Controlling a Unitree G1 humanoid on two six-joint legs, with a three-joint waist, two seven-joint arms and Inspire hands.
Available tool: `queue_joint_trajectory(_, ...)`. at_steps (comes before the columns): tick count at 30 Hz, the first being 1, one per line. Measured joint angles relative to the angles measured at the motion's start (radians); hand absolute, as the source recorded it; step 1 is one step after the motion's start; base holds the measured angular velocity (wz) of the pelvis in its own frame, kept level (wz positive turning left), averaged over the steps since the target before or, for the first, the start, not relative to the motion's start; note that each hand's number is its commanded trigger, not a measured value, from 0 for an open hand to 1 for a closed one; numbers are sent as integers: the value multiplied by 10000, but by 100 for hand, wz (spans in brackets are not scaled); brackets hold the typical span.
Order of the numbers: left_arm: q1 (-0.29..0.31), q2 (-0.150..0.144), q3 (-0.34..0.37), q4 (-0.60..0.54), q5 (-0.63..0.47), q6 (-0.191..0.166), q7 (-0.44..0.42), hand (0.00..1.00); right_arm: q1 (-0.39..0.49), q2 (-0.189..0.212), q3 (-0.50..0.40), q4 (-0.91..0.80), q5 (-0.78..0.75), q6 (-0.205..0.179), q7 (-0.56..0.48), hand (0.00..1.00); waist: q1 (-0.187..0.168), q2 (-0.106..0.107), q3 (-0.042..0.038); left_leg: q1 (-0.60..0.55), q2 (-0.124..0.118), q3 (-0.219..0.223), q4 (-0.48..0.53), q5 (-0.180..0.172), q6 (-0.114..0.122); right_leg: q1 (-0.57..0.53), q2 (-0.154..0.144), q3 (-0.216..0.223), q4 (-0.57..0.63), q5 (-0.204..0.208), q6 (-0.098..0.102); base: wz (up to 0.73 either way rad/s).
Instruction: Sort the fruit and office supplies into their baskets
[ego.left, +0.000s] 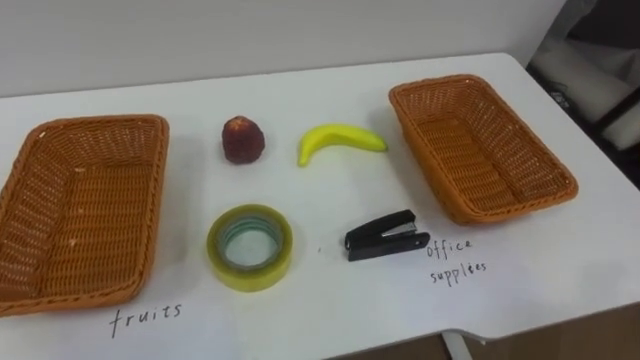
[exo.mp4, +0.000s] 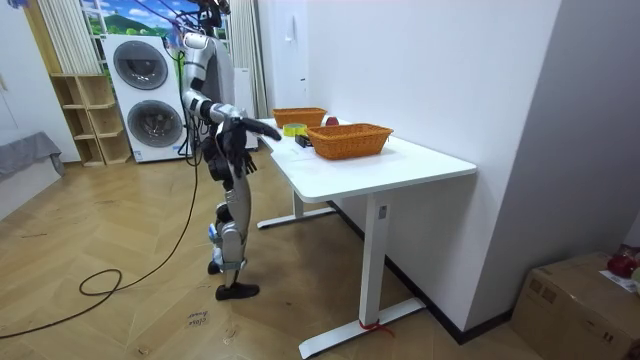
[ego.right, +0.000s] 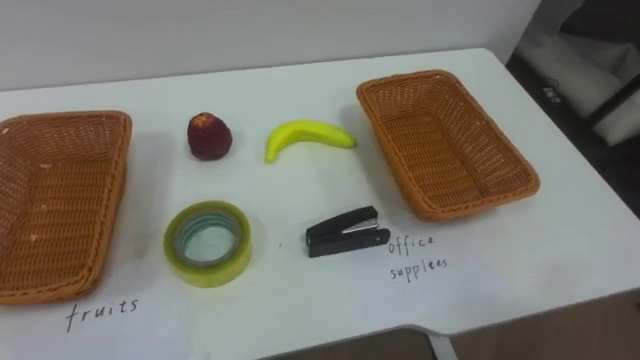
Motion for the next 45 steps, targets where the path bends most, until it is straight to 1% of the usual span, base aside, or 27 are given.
queue_joint_trajectory(1, 28, -1, -1, 3, -3, 1, -18, 0, -2, -5, -1, -119, -124, -3, 4, 0, 0, -12, -9, 9, 2, -1, 1, 0, 0, 17, 1, -4, -1, 0, 0, 0)
queue_joint_trajectory(3, 90, 2, -4, 3, -1, 2, -32, 0, -3, -45, -8, -551, -473, -45, 20, 0, -9, -78, -2, 23, 3, -9, 11, 0, 0, 74, 0, -11, -2, 8, -7, 0)
queue_joint_trajectory(7, 129, 7, -4, 1, -3, 23, -32, 0, -12, -59, -17, -1014, -713, -46, 37, 0, -7, -89, 22, 22, 3, -12, 9, 0, 0, 123, 1, 0, -14, 17, -3, 0)
queue_joint_trajectory(9, 116, 8, -1, 1, -1, 63, -27, 0, -34, -59, -15, -1260, -758, -45, 54, 0, 1, -56, 22, 18, 3, -10, 8, 0, 0, 131, 6, 16, -5, 26, -2, 0)
queue_joint_trajectory(12, 100, 8, -17, 60, 4, 147, -8, 0, -253, -76, -5, -1309, -764, -40, 121, 0, 57, -11, -8, 33, 5, 9, 8, 0, 0, 115, 19, 63, 28, 32, -7, -3)
queue_joint_trajectory(15, -74, 18, -126, 398, -3, 147, -3, 0, -332, -247, 98, -1607, -766, -37, 125, 0, 126, 77, 21, 52, 1, 10, 10, 1, 1, 97, 22, 108, 66, 39, -5, -4)
queue_joint_trajectory(16, -99, 20, -172, 441, -3, 147, 5, 0, -366, -367, 97, -1673, -766, -39, 122, 0, 180, 107, 38, 84, 0, 10, 10, 1, 1, 108, 21, 108, 66, 39, -5, 0)
queue_joint_trajectory(17, -130, 21, -176, 488, 4, 146, 5, 0, -371, -479, 96, -1679, -877, -38, 117, 0, 226, 122, 50, 134, 1, 12, 11, 0, 1, 117, 24, 105, 55, 38, -5, 0)
queue_joint_trajectory(19, -148, 29, -176, 580, 19, 147, 5, 0, -379, -514, 114, -1776, -1385, -38, 115, 0, 293, 131, 49, 165, 5, 37, 14, 1, 0, 143, 25, 97, 19, 28, -9, 0)
queue_joint_trajectory(22, -122, 50, -175, 705, 49, 157, 1, 0, -399, -594, 124, -2134, -2094, -39, 121, 0, 288, 71, 45, 148, 4, 37, 14, 2, -2, 122, 21, 90, 13, 21, -9, 0)
queue_joint_trajectory(23, -72, 64, -179, 692, 59, 157, -11, 0, -399, -675, 124, -2306, -2330, -39, 121, 0, 276, 26, 47, 150, 3, 36, 14, 2, -2, 127, 19, 90, 15, 22, -9, 0)
queue_joint_trajectory(26, -14, 177, -197, 695, 51, 154, -29, 0, -405, -863, 121, -2894, -2448, -51, 127, 0, 254, -138, 52, 165, 7, 4, 14, 2, -2, 154, 27, 91, 2, 24, -8, 0)
queue_joint_trajectory(27, -15, 209, -215, 697, 33, 153, -29, 0, -410, -900, 121, -2970, -2518, -52, 127, 0, 256, -146, 40, 170, 7, 2, 14, 2, -1, 161, 28, 91, 2, 26, -9, 0)
queue_joint_trajectory(28, -17, 270, -275, 698, 30, 152, -32, 0, -418, -925, 121, -3145, -2664, -53, 130, 0, 272, -201, 17, 174, 7, 4, 12, 1, -2, 162, 29, 95, 1, 26, -9, 0)
queue_joint_trajectory(29, -26, 309, -276, 698, 55, 150, -33, 0, -419, -938, 157, -3335, -2740, -53, 156, 0, 306, -225, 4, 177, 7, 6, 8, 1, -2, 160, 31, 101, 1, 28, -10, 0)
queue_joint_trajectory(31, -25, 349, -278, 701, 82, 150, -32, 0, -424, -957, 226, -3593, -2824, -52, 276, 0, 322, -267, 14, 173, 8, 3, 0, 1, -2, 172, 31, 97, 4, 40, -7, 0)
queue_joint_trajectory(33, -33, 369, -394, 775, 94, 151, -32, 0, -646, -1022, 444, -3693, -2987, -52, 464, 0, 303, -285, 4, 173, 11, -6, -22, -1, 0, 236, 31, 90, 17, 74, -5, 0)
queue_joint_trajectory(37, -65, 371, -499, 779, 171, 151, -32, 0, -910, -1035, 577, -3840, -3082, -51, 815, 0, 321, -255, 12, 163, 20, -26, -50, -3, 1, 246, 33, 49, 19, 96, -6, 1)
queue_joint_trajectory(40, -61, 371, -503, 777, 209, 154, -33, 0, -1052, -1063, 668, -3953, -3090, -51, 990, 0, 418, -191, 31, 160, 30, -44, -55, -3, 0, 246, 30, -15, 19, 98, -9, 1)
queue_joint_trajectory(41, -68, 371, -503, 765, 216, 154, -33, 0, -1120, -1091, 730, -3967, -3101, -51, 1012, 0, 469, -169, 24, 155, 32, -44, -55, -4, -1, 228, 24, -56, 19, 100, -12, 0)
queue_joint_trajectory(42, -69, 371, -501, 760, 235, 154, -33, 0, -1184, -1162, 846, -3968, -3106, -51, 1015, 0, 494, -143, 34, 134, 35, -57, -55, -4, -1, 229, 11, -133, 19, 104, -17, 0)
queue_joint_trajectory(45, -54, 373, -594, 765, 489, 157, -21, 0, -1323, -1334, 1188, -3970, -3098, -50, 1167, 0, 581, -97, 45, 94, 39, -77, -36, -3, -2, 231, 7, -171, 25, 108, -23, 1)
